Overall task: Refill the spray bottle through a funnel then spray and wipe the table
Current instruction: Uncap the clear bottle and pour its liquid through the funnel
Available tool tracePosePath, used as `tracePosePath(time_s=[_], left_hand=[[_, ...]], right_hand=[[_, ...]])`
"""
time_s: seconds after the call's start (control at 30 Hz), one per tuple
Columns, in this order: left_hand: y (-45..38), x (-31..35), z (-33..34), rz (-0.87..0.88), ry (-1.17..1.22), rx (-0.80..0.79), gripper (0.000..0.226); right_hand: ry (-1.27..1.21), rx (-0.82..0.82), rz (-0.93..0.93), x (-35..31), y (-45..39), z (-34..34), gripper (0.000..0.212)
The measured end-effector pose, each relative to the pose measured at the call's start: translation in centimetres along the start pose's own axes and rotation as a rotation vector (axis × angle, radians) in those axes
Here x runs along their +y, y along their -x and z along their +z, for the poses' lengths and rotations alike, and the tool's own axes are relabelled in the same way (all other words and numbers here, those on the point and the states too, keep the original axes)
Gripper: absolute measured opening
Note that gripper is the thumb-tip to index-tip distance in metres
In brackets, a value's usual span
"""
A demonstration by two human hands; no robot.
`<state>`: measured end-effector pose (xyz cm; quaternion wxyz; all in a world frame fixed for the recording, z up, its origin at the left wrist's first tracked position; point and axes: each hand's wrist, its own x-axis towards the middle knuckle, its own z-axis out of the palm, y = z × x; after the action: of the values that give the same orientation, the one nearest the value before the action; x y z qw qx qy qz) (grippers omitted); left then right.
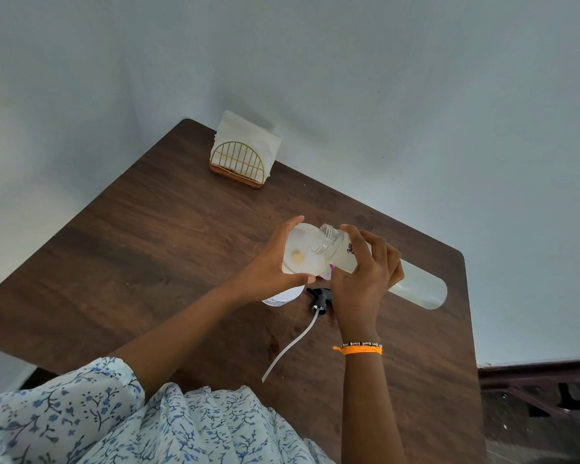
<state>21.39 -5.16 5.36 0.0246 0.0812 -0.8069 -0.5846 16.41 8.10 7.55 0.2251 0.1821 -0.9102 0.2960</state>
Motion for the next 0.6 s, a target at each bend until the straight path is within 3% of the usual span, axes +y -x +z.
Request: tracePosePath(time_s=[0.6], left_hand=[[0.15,0.21,-0.03,0.002,-0.005,-0.005,0.093]], right_hand=[[0.003,0.000,-0.001,-0.09,-0.06,0.11,0.061]])
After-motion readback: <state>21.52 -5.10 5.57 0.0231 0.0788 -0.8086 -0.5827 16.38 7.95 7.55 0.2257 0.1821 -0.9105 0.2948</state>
